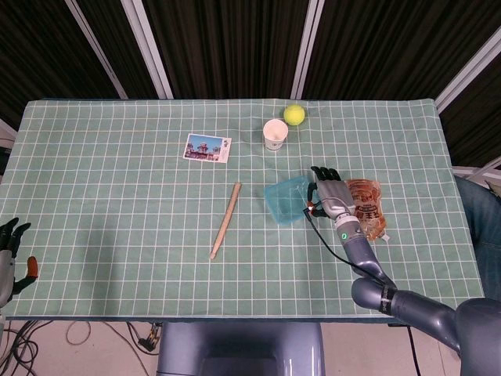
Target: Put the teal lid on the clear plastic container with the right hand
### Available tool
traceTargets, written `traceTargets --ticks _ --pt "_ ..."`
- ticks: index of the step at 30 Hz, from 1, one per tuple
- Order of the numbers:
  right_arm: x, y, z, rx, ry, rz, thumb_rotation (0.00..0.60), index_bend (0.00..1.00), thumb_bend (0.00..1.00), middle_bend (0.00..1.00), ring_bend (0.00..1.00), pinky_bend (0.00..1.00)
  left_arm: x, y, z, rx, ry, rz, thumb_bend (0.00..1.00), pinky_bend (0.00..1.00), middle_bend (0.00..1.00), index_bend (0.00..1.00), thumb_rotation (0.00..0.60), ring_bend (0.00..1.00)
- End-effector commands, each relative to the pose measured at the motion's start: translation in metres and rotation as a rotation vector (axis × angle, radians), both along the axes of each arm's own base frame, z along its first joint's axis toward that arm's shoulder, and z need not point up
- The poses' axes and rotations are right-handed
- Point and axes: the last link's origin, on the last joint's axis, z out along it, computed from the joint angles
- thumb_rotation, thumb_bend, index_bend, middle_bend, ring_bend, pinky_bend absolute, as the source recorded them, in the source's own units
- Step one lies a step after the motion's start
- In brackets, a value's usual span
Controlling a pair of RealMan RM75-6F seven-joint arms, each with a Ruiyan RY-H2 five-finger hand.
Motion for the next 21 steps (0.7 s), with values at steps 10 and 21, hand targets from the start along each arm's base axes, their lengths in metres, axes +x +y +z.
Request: traceTargets --ticks 10,21 --pt "-0.0088 -0.0016 -0.0022 -0.006 0.008 -0.004 0.6 0.69 0.47 0.09 0.0 0.0 0.0004 -0.0003 0.0 0.002 0.002 -0.003 0.57 0.0 0.0 0.12 0.6 0.0" --pt "-0.0064 0.0016 -0.0093 0.004 -0.014 0.004 0.6 0.69 0.47 0.09 0.0 0.0 0.0003 -0.0004 0.0 0.002 0.004 -0.004 0.57 0.0 0.0 0.12 0.6 0.0"
